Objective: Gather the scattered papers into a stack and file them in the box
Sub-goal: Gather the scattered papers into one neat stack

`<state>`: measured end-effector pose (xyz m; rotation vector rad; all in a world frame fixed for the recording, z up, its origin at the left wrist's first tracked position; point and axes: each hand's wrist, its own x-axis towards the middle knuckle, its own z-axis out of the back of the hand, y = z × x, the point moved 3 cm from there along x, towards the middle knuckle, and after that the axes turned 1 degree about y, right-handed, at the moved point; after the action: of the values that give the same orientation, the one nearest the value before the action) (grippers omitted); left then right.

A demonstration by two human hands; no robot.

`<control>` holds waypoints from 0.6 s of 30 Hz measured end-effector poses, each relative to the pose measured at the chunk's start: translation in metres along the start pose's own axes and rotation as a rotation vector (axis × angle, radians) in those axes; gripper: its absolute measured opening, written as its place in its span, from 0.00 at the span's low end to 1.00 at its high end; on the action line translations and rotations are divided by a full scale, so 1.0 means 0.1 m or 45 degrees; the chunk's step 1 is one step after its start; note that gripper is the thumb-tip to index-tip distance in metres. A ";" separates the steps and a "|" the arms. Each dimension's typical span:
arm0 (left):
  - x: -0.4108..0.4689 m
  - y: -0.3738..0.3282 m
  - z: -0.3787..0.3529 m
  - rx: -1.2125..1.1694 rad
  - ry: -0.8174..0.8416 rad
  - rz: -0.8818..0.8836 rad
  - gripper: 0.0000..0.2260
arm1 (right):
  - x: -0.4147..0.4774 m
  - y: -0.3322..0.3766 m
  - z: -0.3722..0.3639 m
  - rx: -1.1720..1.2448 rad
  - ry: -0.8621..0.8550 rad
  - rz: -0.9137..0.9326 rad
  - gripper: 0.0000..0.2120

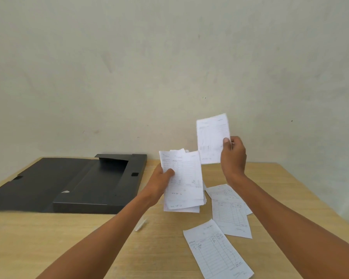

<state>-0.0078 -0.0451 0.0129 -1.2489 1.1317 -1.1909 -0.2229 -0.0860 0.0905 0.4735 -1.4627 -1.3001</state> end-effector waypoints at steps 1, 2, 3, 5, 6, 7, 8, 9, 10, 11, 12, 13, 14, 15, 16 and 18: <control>0.01 -0.01 0.00 0.000 -0.045 -0.015 0.16 | -0.01 0.02 0.02 0.089 -0.063 -0.026 0.09; 0.02 -0.01 0.01 -0.005 -0.086 -0.030 0.16 | -0.02 0.02 0.03 0.197 -0.101 -0.063 0.08; 0.03 -0.03 0.01 -0.012 -0.119 -0.042 0.16 | -0.04 0.02 0.03 0.298 -0.119 -0.101 0.08; 0.04 -0.03 0.01 -0.038 -0.158 -0.055 0.16 | -0.11 -0.02 0.00 0.366 -0.067 -0.127 0.07; 0.05 -0.02 0.01 -0.048 -0.174 -0.051 0.17 | -0.15 -0.06 -0.04 0.336 0.022 -0.127 0.07; 0.04 -0.03 0.00 -0.061 -0.180 -0.046 0.17 | -0.22 -0.12 -0.10 0.290 0.134 -0.133 0.07; 0.03 -0.04 -0.03 -0.073 -0.182 -0.047 0.17 | -0.29 -0.20 -0.17 0.233 0.238 -0.146 0.07; 0.02 -0.05 -0.05 -0.085 -0.177 -0.052 0.16 | -0.38 -0.27 -0.25 0.165 0.310 -0.158 0.07; 0.01 -0.06 -0.08 -0.094 -0.172 -0.057 0.15 | -0.46 -0.35 -0.32 0.096 0.342 -0.172 0.08; 0.01 -0.06 -0.11 -0.105 -0.154 -0.051 0.15 | -0.54 -0.41 -0.37 0.042 0.341 -0.190 0.08; -0.01 -0.06 -0.15 -0.122 -0.130 -0.050 0.14 | -0.61 -0.44 -0.41 0.020 0.332 -0.218 0.09; -0.02 -0.05 -0.18 -0.125 -0.111 -0.055 0.14 | -0.66 -0.45 -0.44 0.028 0.341 -0.258 0.09; -0.03 -0.05 -0.20 -0.128 -0.108 -0.055 0.14 | -0.69 -0.45 -0.46 0.059 0.370 -0.305 0.11; -0.03 -0.05 -0.20 -0.129 -0.112 -0.053 0.14 | -0.70 -0.44 -0.47 0.099 0.410 -0.343 0.14; -0.04 -0.07 -0.19 -0.132 -0.128 -0.068 0.14 | -0.70 -0.44 -0.49 0.146 0.455 -0.367 0.17; -0.04 -0.15 -0.14 -0.108 -0.125 -0.140 0.14 | -0.64 -0.42 -0.51 0.253 0.533 -0.418 0.22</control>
<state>-0.0228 -0.0416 0.0273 -1.4346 1.0621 -1.1589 -0.1705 -0.0699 0.0173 1.0860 -1.1935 -1.2146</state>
